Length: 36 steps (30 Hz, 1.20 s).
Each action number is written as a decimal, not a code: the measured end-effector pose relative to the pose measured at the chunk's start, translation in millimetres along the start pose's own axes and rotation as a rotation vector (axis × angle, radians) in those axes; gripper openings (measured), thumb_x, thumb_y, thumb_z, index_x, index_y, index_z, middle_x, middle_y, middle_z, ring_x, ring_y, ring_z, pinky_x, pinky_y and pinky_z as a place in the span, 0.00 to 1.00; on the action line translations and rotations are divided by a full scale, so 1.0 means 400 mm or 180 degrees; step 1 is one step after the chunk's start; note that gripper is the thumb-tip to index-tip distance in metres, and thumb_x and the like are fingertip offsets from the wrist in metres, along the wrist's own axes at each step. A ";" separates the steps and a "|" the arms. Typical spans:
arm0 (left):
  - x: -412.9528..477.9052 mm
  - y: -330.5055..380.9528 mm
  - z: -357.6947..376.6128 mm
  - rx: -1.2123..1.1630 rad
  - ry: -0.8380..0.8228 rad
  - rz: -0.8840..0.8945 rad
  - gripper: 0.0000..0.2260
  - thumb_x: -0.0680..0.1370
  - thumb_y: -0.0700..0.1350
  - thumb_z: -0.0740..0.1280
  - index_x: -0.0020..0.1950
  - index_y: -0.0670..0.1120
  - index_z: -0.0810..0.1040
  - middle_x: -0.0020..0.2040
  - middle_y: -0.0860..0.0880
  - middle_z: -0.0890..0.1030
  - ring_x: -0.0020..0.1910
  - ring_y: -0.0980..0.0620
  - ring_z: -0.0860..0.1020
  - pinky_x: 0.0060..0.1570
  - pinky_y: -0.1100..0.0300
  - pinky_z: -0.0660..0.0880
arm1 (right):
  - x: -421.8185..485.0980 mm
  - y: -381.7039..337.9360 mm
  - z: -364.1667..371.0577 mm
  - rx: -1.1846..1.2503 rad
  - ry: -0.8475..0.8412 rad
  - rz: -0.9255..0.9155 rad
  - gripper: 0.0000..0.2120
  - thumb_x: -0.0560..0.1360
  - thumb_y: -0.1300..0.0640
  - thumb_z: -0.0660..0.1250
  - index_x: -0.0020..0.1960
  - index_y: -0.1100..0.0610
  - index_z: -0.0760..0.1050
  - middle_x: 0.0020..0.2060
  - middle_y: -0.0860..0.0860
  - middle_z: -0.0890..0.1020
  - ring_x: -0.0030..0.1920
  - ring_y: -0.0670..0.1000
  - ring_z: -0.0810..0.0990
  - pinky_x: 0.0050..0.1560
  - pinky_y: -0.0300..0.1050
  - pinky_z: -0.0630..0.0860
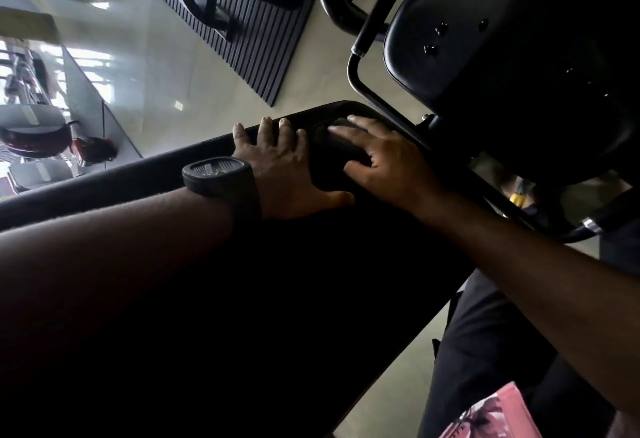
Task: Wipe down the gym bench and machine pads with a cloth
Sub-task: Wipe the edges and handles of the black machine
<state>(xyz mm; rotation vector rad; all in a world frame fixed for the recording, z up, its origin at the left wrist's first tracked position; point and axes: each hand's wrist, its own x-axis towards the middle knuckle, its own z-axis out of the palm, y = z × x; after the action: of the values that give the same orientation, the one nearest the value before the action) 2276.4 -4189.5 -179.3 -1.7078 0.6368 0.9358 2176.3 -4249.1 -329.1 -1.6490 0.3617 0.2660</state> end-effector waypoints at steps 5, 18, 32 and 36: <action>-0.003 0.002 0.003 0.0006 0.0013 0.0074 0.58 0.66 0.84 0.45 0.84 0.45 0.44 0.84 0.41 0.44 0.82 0.42 0.41 0.79 0.38 0.43 | -0.024 0.035 -0.007 -0.0125 -0.0011 0.0547 0.31 0.72 0.41 0.62 0.75 0.44 0.70 0.78 0.52 0.66 0.73 0.60 0.70 0.72 0.51 0.68; -0.031 0.015 -0.003 0.0023 -0.0125 0.0007 0.63 0.61 0.86 0.43 0.83 0.43 0.43 0.83 0.41 0.43 0.82 0.41 0.41 0.78 0.37 0.42 | -0.035 0.041 0.005 -0.0223 0.0184 0.0695 0.35 0.67 0.39 0.54 0.74 0.40 0.70 0.78 0.50 0.65 0.69 0.64 0.71 0.71 0.55 0.69; -0.007 0.066 -0.004 0.0058 -0.0213 0.0076 0.59 0.65 0.83 0.46 0.83 0.45 0.41 0.83 0.41 0.41 0.82 0.39 0.40 0.77 0.33 0.40 | -0.118 0.096 -0.012 0.0042 0.0422 0.0573 0.32 0.67 0.42 0.58 0.71 0.45 0.76 0.73 0.52 0.72 0.66 0.61 0.76 0.67 0.53 0.73; 0.003 0.080 0.001 0.0046 -0.0169 0.0136 0.56 0.67 0.83 0.45 0.84 0.47 0.42 0.83 0.42 0.42 0.82 0.40 0.40 0.77 0.34 0.40 | -0.130 0.028 -0.001 0.0239 0.0337 -0.0034 0.32 0.66 0.41 0.55 0.69 0.38 0.75 0.73 0.45 0.72 0.64 0.56 0.77 0.67 0.52 0.73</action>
<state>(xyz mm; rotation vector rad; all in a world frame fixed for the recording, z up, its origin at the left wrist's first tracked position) 2251.7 -4199.5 -197.5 -1.6566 0.6454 1.0010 2124.1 -4246.4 -319.6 -1.5944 0.4376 0.1555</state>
